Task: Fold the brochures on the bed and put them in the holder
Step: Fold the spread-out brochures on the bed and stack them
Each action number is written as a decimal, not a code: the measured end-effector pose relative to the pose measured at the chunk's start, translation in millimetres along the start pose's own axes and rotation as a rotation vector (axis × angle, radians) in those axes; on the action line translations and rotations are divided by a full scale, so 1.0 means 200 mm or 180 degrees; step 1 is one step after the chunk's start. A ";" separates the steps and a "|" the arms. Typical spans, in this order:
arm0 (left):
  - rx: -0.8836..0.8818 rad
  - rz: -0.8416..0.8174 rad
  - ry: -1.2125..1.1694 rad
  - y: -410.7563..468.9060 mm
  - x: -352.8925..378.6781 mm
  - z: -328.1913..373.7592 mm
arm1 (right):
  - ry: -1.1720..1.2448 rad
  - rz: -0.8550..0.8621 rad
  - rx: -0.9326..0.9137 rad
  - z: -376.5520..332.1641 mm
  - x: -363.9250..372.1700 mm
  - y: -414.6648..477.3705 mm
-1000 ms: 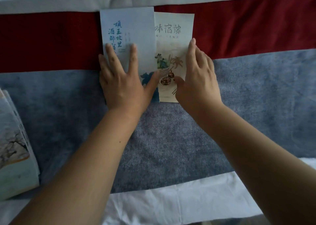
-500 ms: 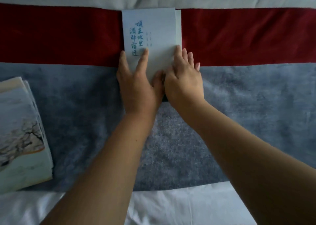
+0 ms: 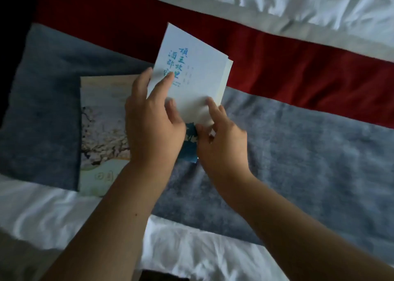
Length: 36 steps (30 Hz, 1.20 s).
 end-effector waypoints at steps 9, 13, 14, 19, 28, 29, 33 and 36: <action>-0.0542 0.0044 0.0106 -0.03 -0.36 -0.61 | -0.0042 -0.0643 -0.0479 -0.35 0.46 -0.37; -0.0615 0.0035 0.0115 -0.12 -0.37 -0.74 | -0.0184 -0.0627 -0.0486 -0.35 0.52 -0.47; -0.0655 0.0021 0.0088 -0.15 -0.37 -0.75 | -0.0248 -0.0623 -0.0433 -0.34 0.53 -0.49; -0.0760 -0.0215 0.0041 -0.28 -0.30 -0.78 | -0.0640 -0.0714 -0.0433 -0.30 0.59 -0.54; 0.0129 -0.0679 0.0801 -0.24 -0.21 -0.78 | -0.1843 -0.1428 -0.1409 -0.37 0.67 -0.49; 0.0145 -0.0810 0.0863 -0.25 -0.21 -0.79 | -0.1989 -0.1539 -0.1434 -0.37 0.67 -0.47; 0.0062 -0.1228 0.0984 -0.24 -0.20 -0.82 | -0.2505 -0.1645 -0.1317 -0.47 0.72 -0.36; -0.0101 -0.1353 0.1056 -0.18 -0.15 -0.84 | -0.2935 -0.1958 -0.1414 -0.46 0.81 -0.34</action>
Point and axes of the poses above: each hand's wrist, its own y-axis towards the middle knuckle, its own x-axis out of the palm, z = x × y, the point moved 7 cm from there along y, towards the middle knuckle, and after that the axes turned 14 degrees about z, right-handed, at the moved point
